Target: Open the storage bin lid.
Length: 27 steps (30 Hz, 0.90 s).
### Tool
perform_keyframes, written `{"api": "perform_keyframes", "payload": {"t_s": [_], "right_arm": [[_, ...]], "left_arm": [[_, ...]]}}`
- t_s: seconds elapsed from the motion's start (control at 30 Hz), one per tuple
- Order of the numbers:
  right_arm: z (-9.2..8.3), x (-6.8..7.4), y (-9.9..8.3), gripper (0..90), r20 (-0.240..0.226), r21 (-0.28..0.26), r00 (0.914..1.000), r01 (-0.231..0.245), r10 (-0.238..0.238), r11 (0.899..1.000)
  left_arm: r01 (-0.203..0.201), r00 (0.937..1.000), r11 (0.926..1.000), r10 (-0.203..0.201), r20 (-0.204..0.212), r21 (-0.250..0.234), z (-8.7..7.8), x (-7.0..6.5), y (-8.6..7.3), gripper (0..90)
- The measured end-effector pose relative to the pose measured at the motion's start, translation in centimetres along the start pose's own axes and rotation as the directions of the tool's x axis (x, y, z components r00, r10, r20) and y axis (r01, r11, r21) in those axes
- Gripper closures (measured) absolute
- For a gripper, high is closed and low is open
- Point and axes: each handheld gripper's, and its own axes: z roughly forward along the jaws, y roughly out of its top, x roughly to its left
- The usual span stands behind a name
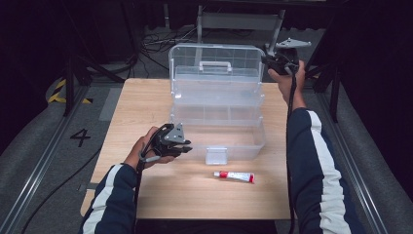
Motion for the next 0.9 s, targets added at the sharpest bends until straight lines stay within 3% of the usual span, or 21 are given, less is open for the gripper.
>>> {"api": "perform_keyframes", "payload": {"t_s": [0.37,0.5,0.9], "right_arm": [[1.9,-0.7,0.2,82.2,0.000,0.037,0.9999,-0.016,0.016,0.999],[2.6,-0.7,0.3,81.6,0.011,0.055,0.9998,0.016,-0.017,0.998],[4.4,-1.5,0.0,81.4,-0.006,0.084,0.9999,-0.009,0.010,0.996]], "left_arm": [[-0.005,1.0000,1.0000,0.005,-0.007,0.006,0.0,-0.1,0.1,75.1],[-0.010,0.9999,0.9998,0.011,-0.012,0.017,0.0,-0.3,0.2,74.8],[-0.022,0.9996,0.9992,0.023,-0.016,0.033,0.0,-0.2,0.3,74.8]]}}
